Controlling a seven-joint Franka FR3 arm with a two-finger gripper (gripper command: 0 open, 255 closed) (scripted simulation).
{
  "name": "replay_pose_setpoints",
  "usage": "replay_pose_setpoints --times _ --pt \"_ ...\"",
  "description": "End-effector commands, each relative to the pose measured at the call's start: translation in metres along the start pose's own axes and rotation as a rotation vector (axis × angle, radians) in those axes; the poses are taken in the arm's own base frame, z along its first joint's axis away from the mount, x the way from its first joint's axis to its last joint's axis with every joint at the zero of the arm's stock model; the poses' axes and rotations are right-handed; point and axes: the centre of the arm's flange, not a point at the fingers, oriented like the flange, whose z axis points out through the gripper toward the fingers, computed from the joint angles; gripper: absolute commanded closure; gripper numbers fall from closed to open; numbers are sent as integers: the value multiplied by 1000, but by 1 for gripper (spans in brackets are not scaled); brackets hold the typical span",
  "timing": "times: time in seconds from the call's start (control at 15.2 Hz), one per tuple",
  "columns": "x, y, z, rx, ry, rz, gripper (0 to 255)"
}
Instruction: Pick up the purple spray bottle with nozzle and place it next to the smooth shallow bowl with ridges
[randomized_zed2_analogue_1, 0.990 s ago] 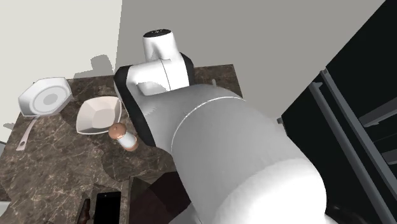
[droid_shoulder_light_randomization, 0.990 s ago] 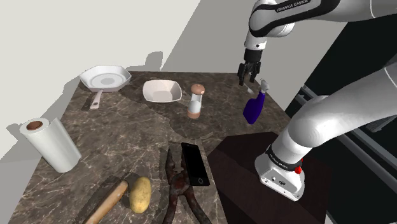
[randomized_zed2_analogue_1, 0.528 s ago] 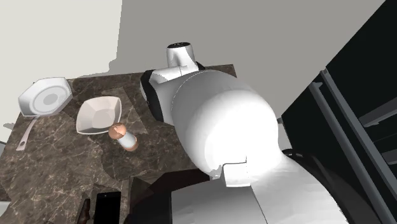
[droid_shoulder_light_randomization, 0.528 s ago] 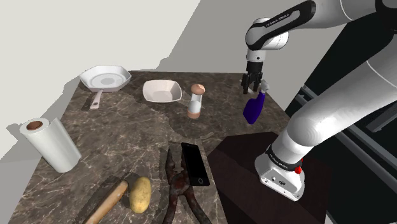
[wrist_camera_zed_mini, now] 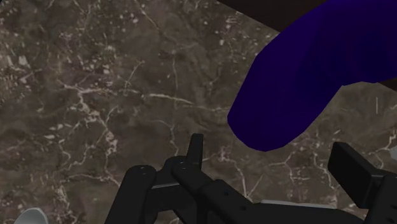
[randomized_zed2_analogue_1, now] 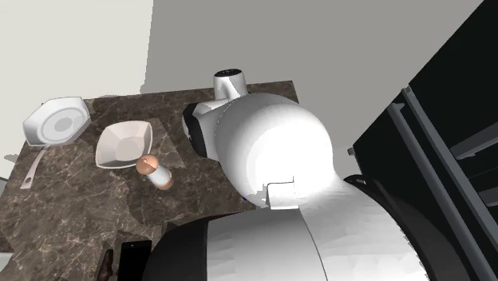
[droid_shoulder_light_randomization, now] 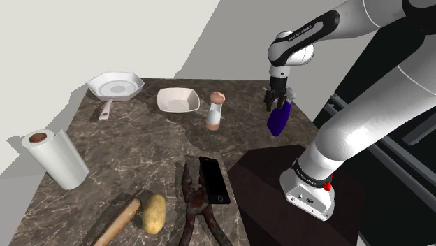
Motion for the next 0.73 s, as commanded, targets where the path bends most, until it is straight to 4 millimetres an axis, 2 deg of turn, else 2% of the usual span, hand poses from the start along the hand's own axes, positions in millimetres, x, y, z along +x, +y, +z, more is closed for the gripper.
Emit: replay_pose_setpoints --times 0.0,0.33,0.4,0.66 --pt "0 0 2 0 0 0 0" --pt "0 0 2 0 0 0 0" --pt "0 0 2 0 0 0 255" --pt "0 0 2 0 0 0 255"
